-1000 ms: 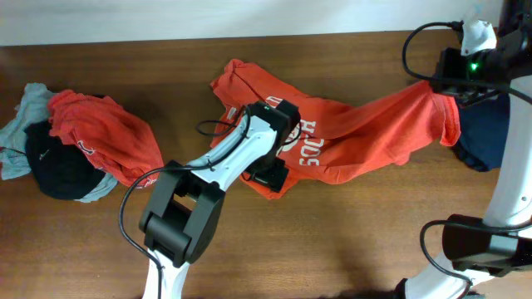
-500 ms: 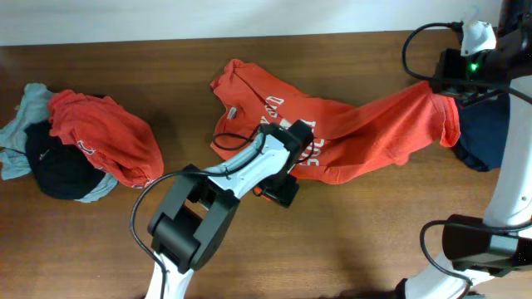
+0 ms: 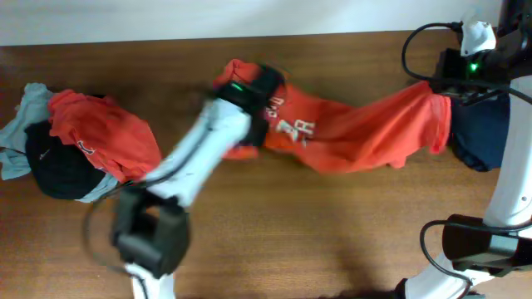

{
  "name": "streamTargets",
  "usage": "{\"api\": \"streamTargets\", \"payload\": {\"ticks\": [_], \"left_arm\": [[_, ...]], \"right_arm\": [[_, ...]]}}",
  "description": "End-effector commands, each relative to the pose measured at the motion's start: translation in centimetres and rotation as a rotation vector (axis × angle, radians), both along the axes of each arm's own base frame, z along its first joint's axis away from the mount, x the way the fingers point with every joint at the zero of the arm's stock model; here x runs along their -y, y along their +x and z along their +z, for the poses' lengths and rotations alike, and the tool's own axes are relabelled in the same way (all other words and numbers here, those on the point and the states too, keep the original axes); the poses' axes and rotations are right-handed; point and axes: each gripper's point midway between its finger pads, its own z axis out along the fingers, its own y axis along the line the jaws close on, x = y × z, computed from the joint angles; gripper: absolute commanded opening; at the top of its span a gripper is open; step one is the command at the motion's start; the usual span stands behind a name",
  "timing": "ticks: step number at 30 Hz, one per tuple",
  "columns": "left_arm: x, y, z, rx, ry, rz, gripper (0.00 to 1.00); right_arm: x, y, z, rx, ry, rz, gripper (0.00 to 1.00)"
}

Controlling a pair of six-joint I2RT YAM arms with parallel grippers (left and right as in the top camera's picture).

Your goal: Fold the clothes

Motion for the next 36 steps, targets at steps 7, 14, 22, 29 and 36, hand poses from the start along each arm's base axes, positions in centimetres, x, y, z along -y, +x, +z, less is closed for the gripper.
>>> {"api": "streamTargets", "payload": {"ticks": [7, 14, 22, 29, 36], "left_arm": [[-7.9, 4.8, 28.0, 0.671, -0.285, 0.222, 0.01], [-7.9, 4.6, 28.7, 0.687, -0.287, 0.210, 0.01], [-8.6, 4.4, 28.1, 0.673, -0.238, 0.219, 0.01], [-8.4, 4.8, 23.6, 0.543, -0.178, 0.218, 0.01], [-6.1, 5.9, 16.5, 0.387, -0.116, 0.175, 0.01]], "right_arm": [[-0.6, -0.5, 0.6, 0.012, 0.037, 0.021, 0.04], [-0.6, -0.4, 0.5, 0.010, 0.037, 0.020, 0.04], [-0.3, 1.8, -2.9, -0.051, 0.052, 0.023, 0.04], [-1.7, 6.6, -10.6, -0.169, 0.074, 0.075, 0.04], [-5.4, 9.8, -21.9, -0.337, 0.109, 0.157, 0.20]]}}
